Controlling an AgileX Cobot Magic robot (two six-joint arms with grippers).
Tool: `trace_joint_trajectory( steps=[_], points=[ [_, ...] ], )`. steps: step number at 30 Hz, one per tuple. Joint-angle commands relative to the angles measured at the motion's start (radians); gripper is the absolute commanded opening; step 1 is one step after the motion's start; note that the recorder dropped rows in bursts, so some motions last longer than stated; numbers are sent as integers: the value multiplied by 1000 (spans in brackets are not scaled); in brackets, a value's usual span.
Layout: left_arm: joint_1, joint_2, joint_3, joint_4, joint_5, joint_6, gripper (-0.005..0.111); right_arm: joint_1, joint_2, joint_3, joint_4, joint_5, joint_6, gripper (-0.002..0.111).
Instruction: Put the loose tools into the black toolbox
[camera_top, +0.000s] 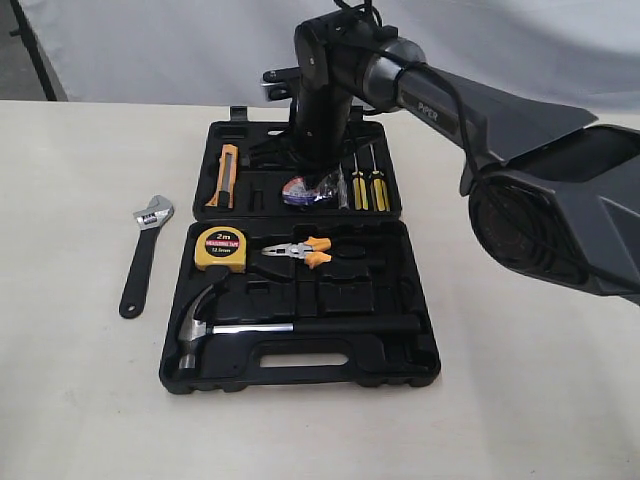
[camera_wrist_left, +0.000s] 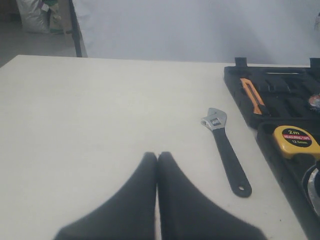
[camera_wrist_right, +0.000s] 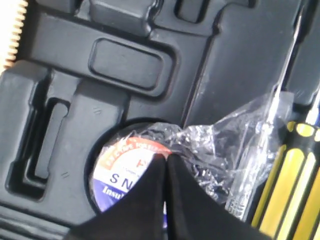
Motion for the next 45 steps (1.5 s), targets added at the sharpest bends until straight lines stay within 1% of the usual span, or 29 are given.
trace_joint_trajectory(
  steps=[1, 8, 17, 22, 24, 25, 26, 27, 30, 32, 34, 41, 45],
  points=[
    [3, -8, 9, -14, -17, -10, 1, -5, -18, -2, -5, 14, 1, 0],
    [3, -8, 9, -14, -17, -10, 1, -5, -44, 0, -10, 23, 1, 0],
    [3, -8, 9, -14, -17, -10, 1, -4, 27, -2, -17, 41, 9, 0],
    [3, -8, 9, -14, -17, -10, 1, 5, -44, -33, -7, 52, 39, 0],
    [3, -8, 9, -14, -17, -10, 1, 32, -73, -54, 49, 87, 53, -1],
    [3, -8, 9, -14, -17, -10, 1, 63, -83, -61, 112, 87, 31, -1],
    [3, -8, 9, -14, -17, -10, 1, 85, -82, -61, 134, 87, 23, -1],
    [3, -8, 9, -14, -17, -10, 1, 139, -80, -61, 140, 87, 22, -1],
    [3, -8, 9, -14, -17, -10, 1, 272, -48, -61, 138, 72, -16, -1],
    [3, -8, 9, -14, -17, -10, 1, 341, -15, -61, 110, 38, -47, -1],
    [3, -8, 9, -14, -17, -10, 1, 385, 13, -61, 62, 22, -47, -1],
    [3, -8, 9, -14, -17, -10, 1, 403, 67, -61, 74, -5, -47, -1],
    [3, -8, 9, -14, -17, -10, 1, 403, 83, -59, 127, 48, -52, -1]
  ],
)
